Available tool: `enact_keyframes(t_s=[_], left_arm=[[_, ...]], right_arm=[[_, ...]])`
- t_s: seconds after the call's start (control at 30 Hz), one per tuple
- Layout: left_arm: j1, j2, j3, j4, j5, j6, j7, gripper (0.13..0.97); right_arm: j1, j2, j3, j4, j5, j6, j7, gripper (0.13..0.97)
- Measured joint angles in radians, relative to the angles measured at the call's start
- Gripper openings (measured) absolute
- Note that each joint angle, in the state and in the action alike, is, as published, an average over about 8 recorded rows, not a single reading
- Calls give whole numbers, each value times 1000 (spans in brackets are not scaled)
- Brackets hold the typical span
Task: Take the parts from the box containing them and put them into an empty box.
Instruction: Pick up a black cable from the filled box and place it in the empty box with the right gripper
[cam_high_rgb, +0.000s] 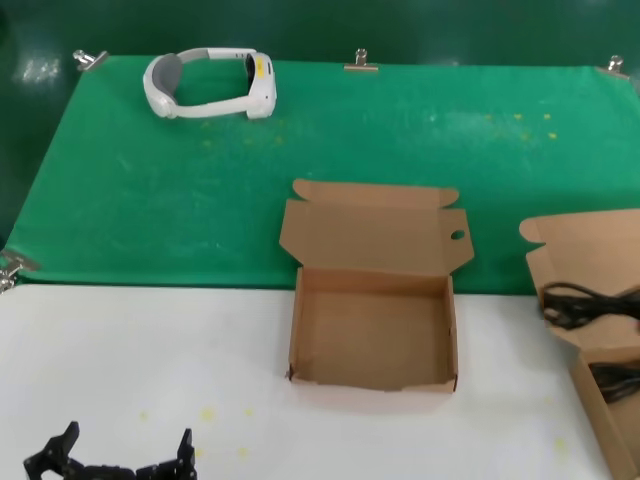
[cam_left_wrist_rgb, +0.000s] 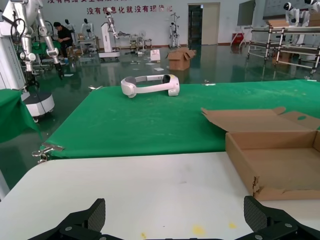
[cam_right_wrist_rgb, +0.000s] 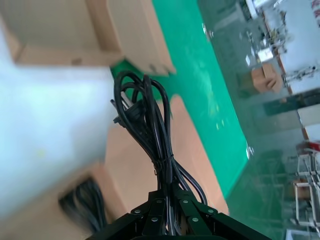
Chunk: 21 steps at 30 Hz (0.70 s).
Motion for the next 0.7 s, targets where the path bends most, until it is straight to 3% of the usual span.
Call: enact_keyframes(t_s=[0.37, 0.7], left_arm=[[0, 0, 0, 0, 0, 0, 0, 966], [0, 0, 0, 0, 0, 0, 0, 966]], right_arm=[[152, -220, -72, -206, -23, 101, -81, 161], [296, -383, -161, -474, 59, 240, -179, 161]])
